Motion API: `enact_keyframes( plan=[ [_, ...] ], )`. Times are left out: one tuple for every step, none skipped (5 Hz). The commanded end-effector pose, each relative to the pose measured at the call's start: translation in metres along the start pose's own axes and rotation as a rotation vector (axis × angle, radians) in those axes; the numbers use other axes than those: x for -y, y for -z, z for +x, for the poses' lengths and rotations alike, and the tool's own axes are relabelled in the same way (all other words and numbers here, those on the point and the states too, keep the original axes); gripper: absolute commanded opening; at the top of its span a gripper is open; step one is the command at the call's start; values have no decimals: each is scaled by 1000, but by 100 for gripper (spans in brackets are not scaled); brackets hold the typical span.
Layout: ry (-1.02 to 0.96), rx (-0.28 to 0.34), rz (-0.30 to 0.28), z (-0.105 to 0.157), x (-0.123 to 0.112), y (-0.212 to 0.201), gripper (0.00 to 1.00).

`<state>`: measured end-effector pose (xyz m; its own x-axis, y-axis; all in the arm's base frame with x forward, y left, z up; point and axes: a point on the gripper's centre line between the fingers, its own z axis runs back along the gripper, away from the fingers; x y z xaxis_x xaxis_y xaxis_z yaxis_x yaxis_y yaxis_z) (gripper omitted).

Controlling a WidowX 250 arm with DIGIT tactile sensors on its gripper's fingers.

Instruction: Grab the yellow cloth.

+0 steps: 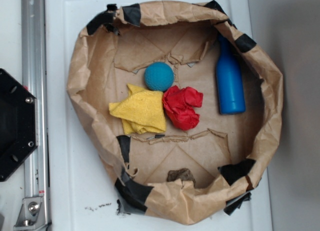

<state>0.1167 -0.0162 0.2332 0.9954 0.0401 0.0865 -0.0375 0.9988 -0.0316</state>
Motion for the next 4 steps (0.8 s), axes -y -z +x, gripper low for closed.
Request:
enact_keyframes(
  plan=[
    [-131, 28, -48, 95, -26, 69, 100],
    [-153, -17, -45, 116, -31, 117, 100],
    [-158, -172, -92, 95, -24, 160, 100],
    [-116, -233, -91, 73, -6, 179, 100]
  ],
)
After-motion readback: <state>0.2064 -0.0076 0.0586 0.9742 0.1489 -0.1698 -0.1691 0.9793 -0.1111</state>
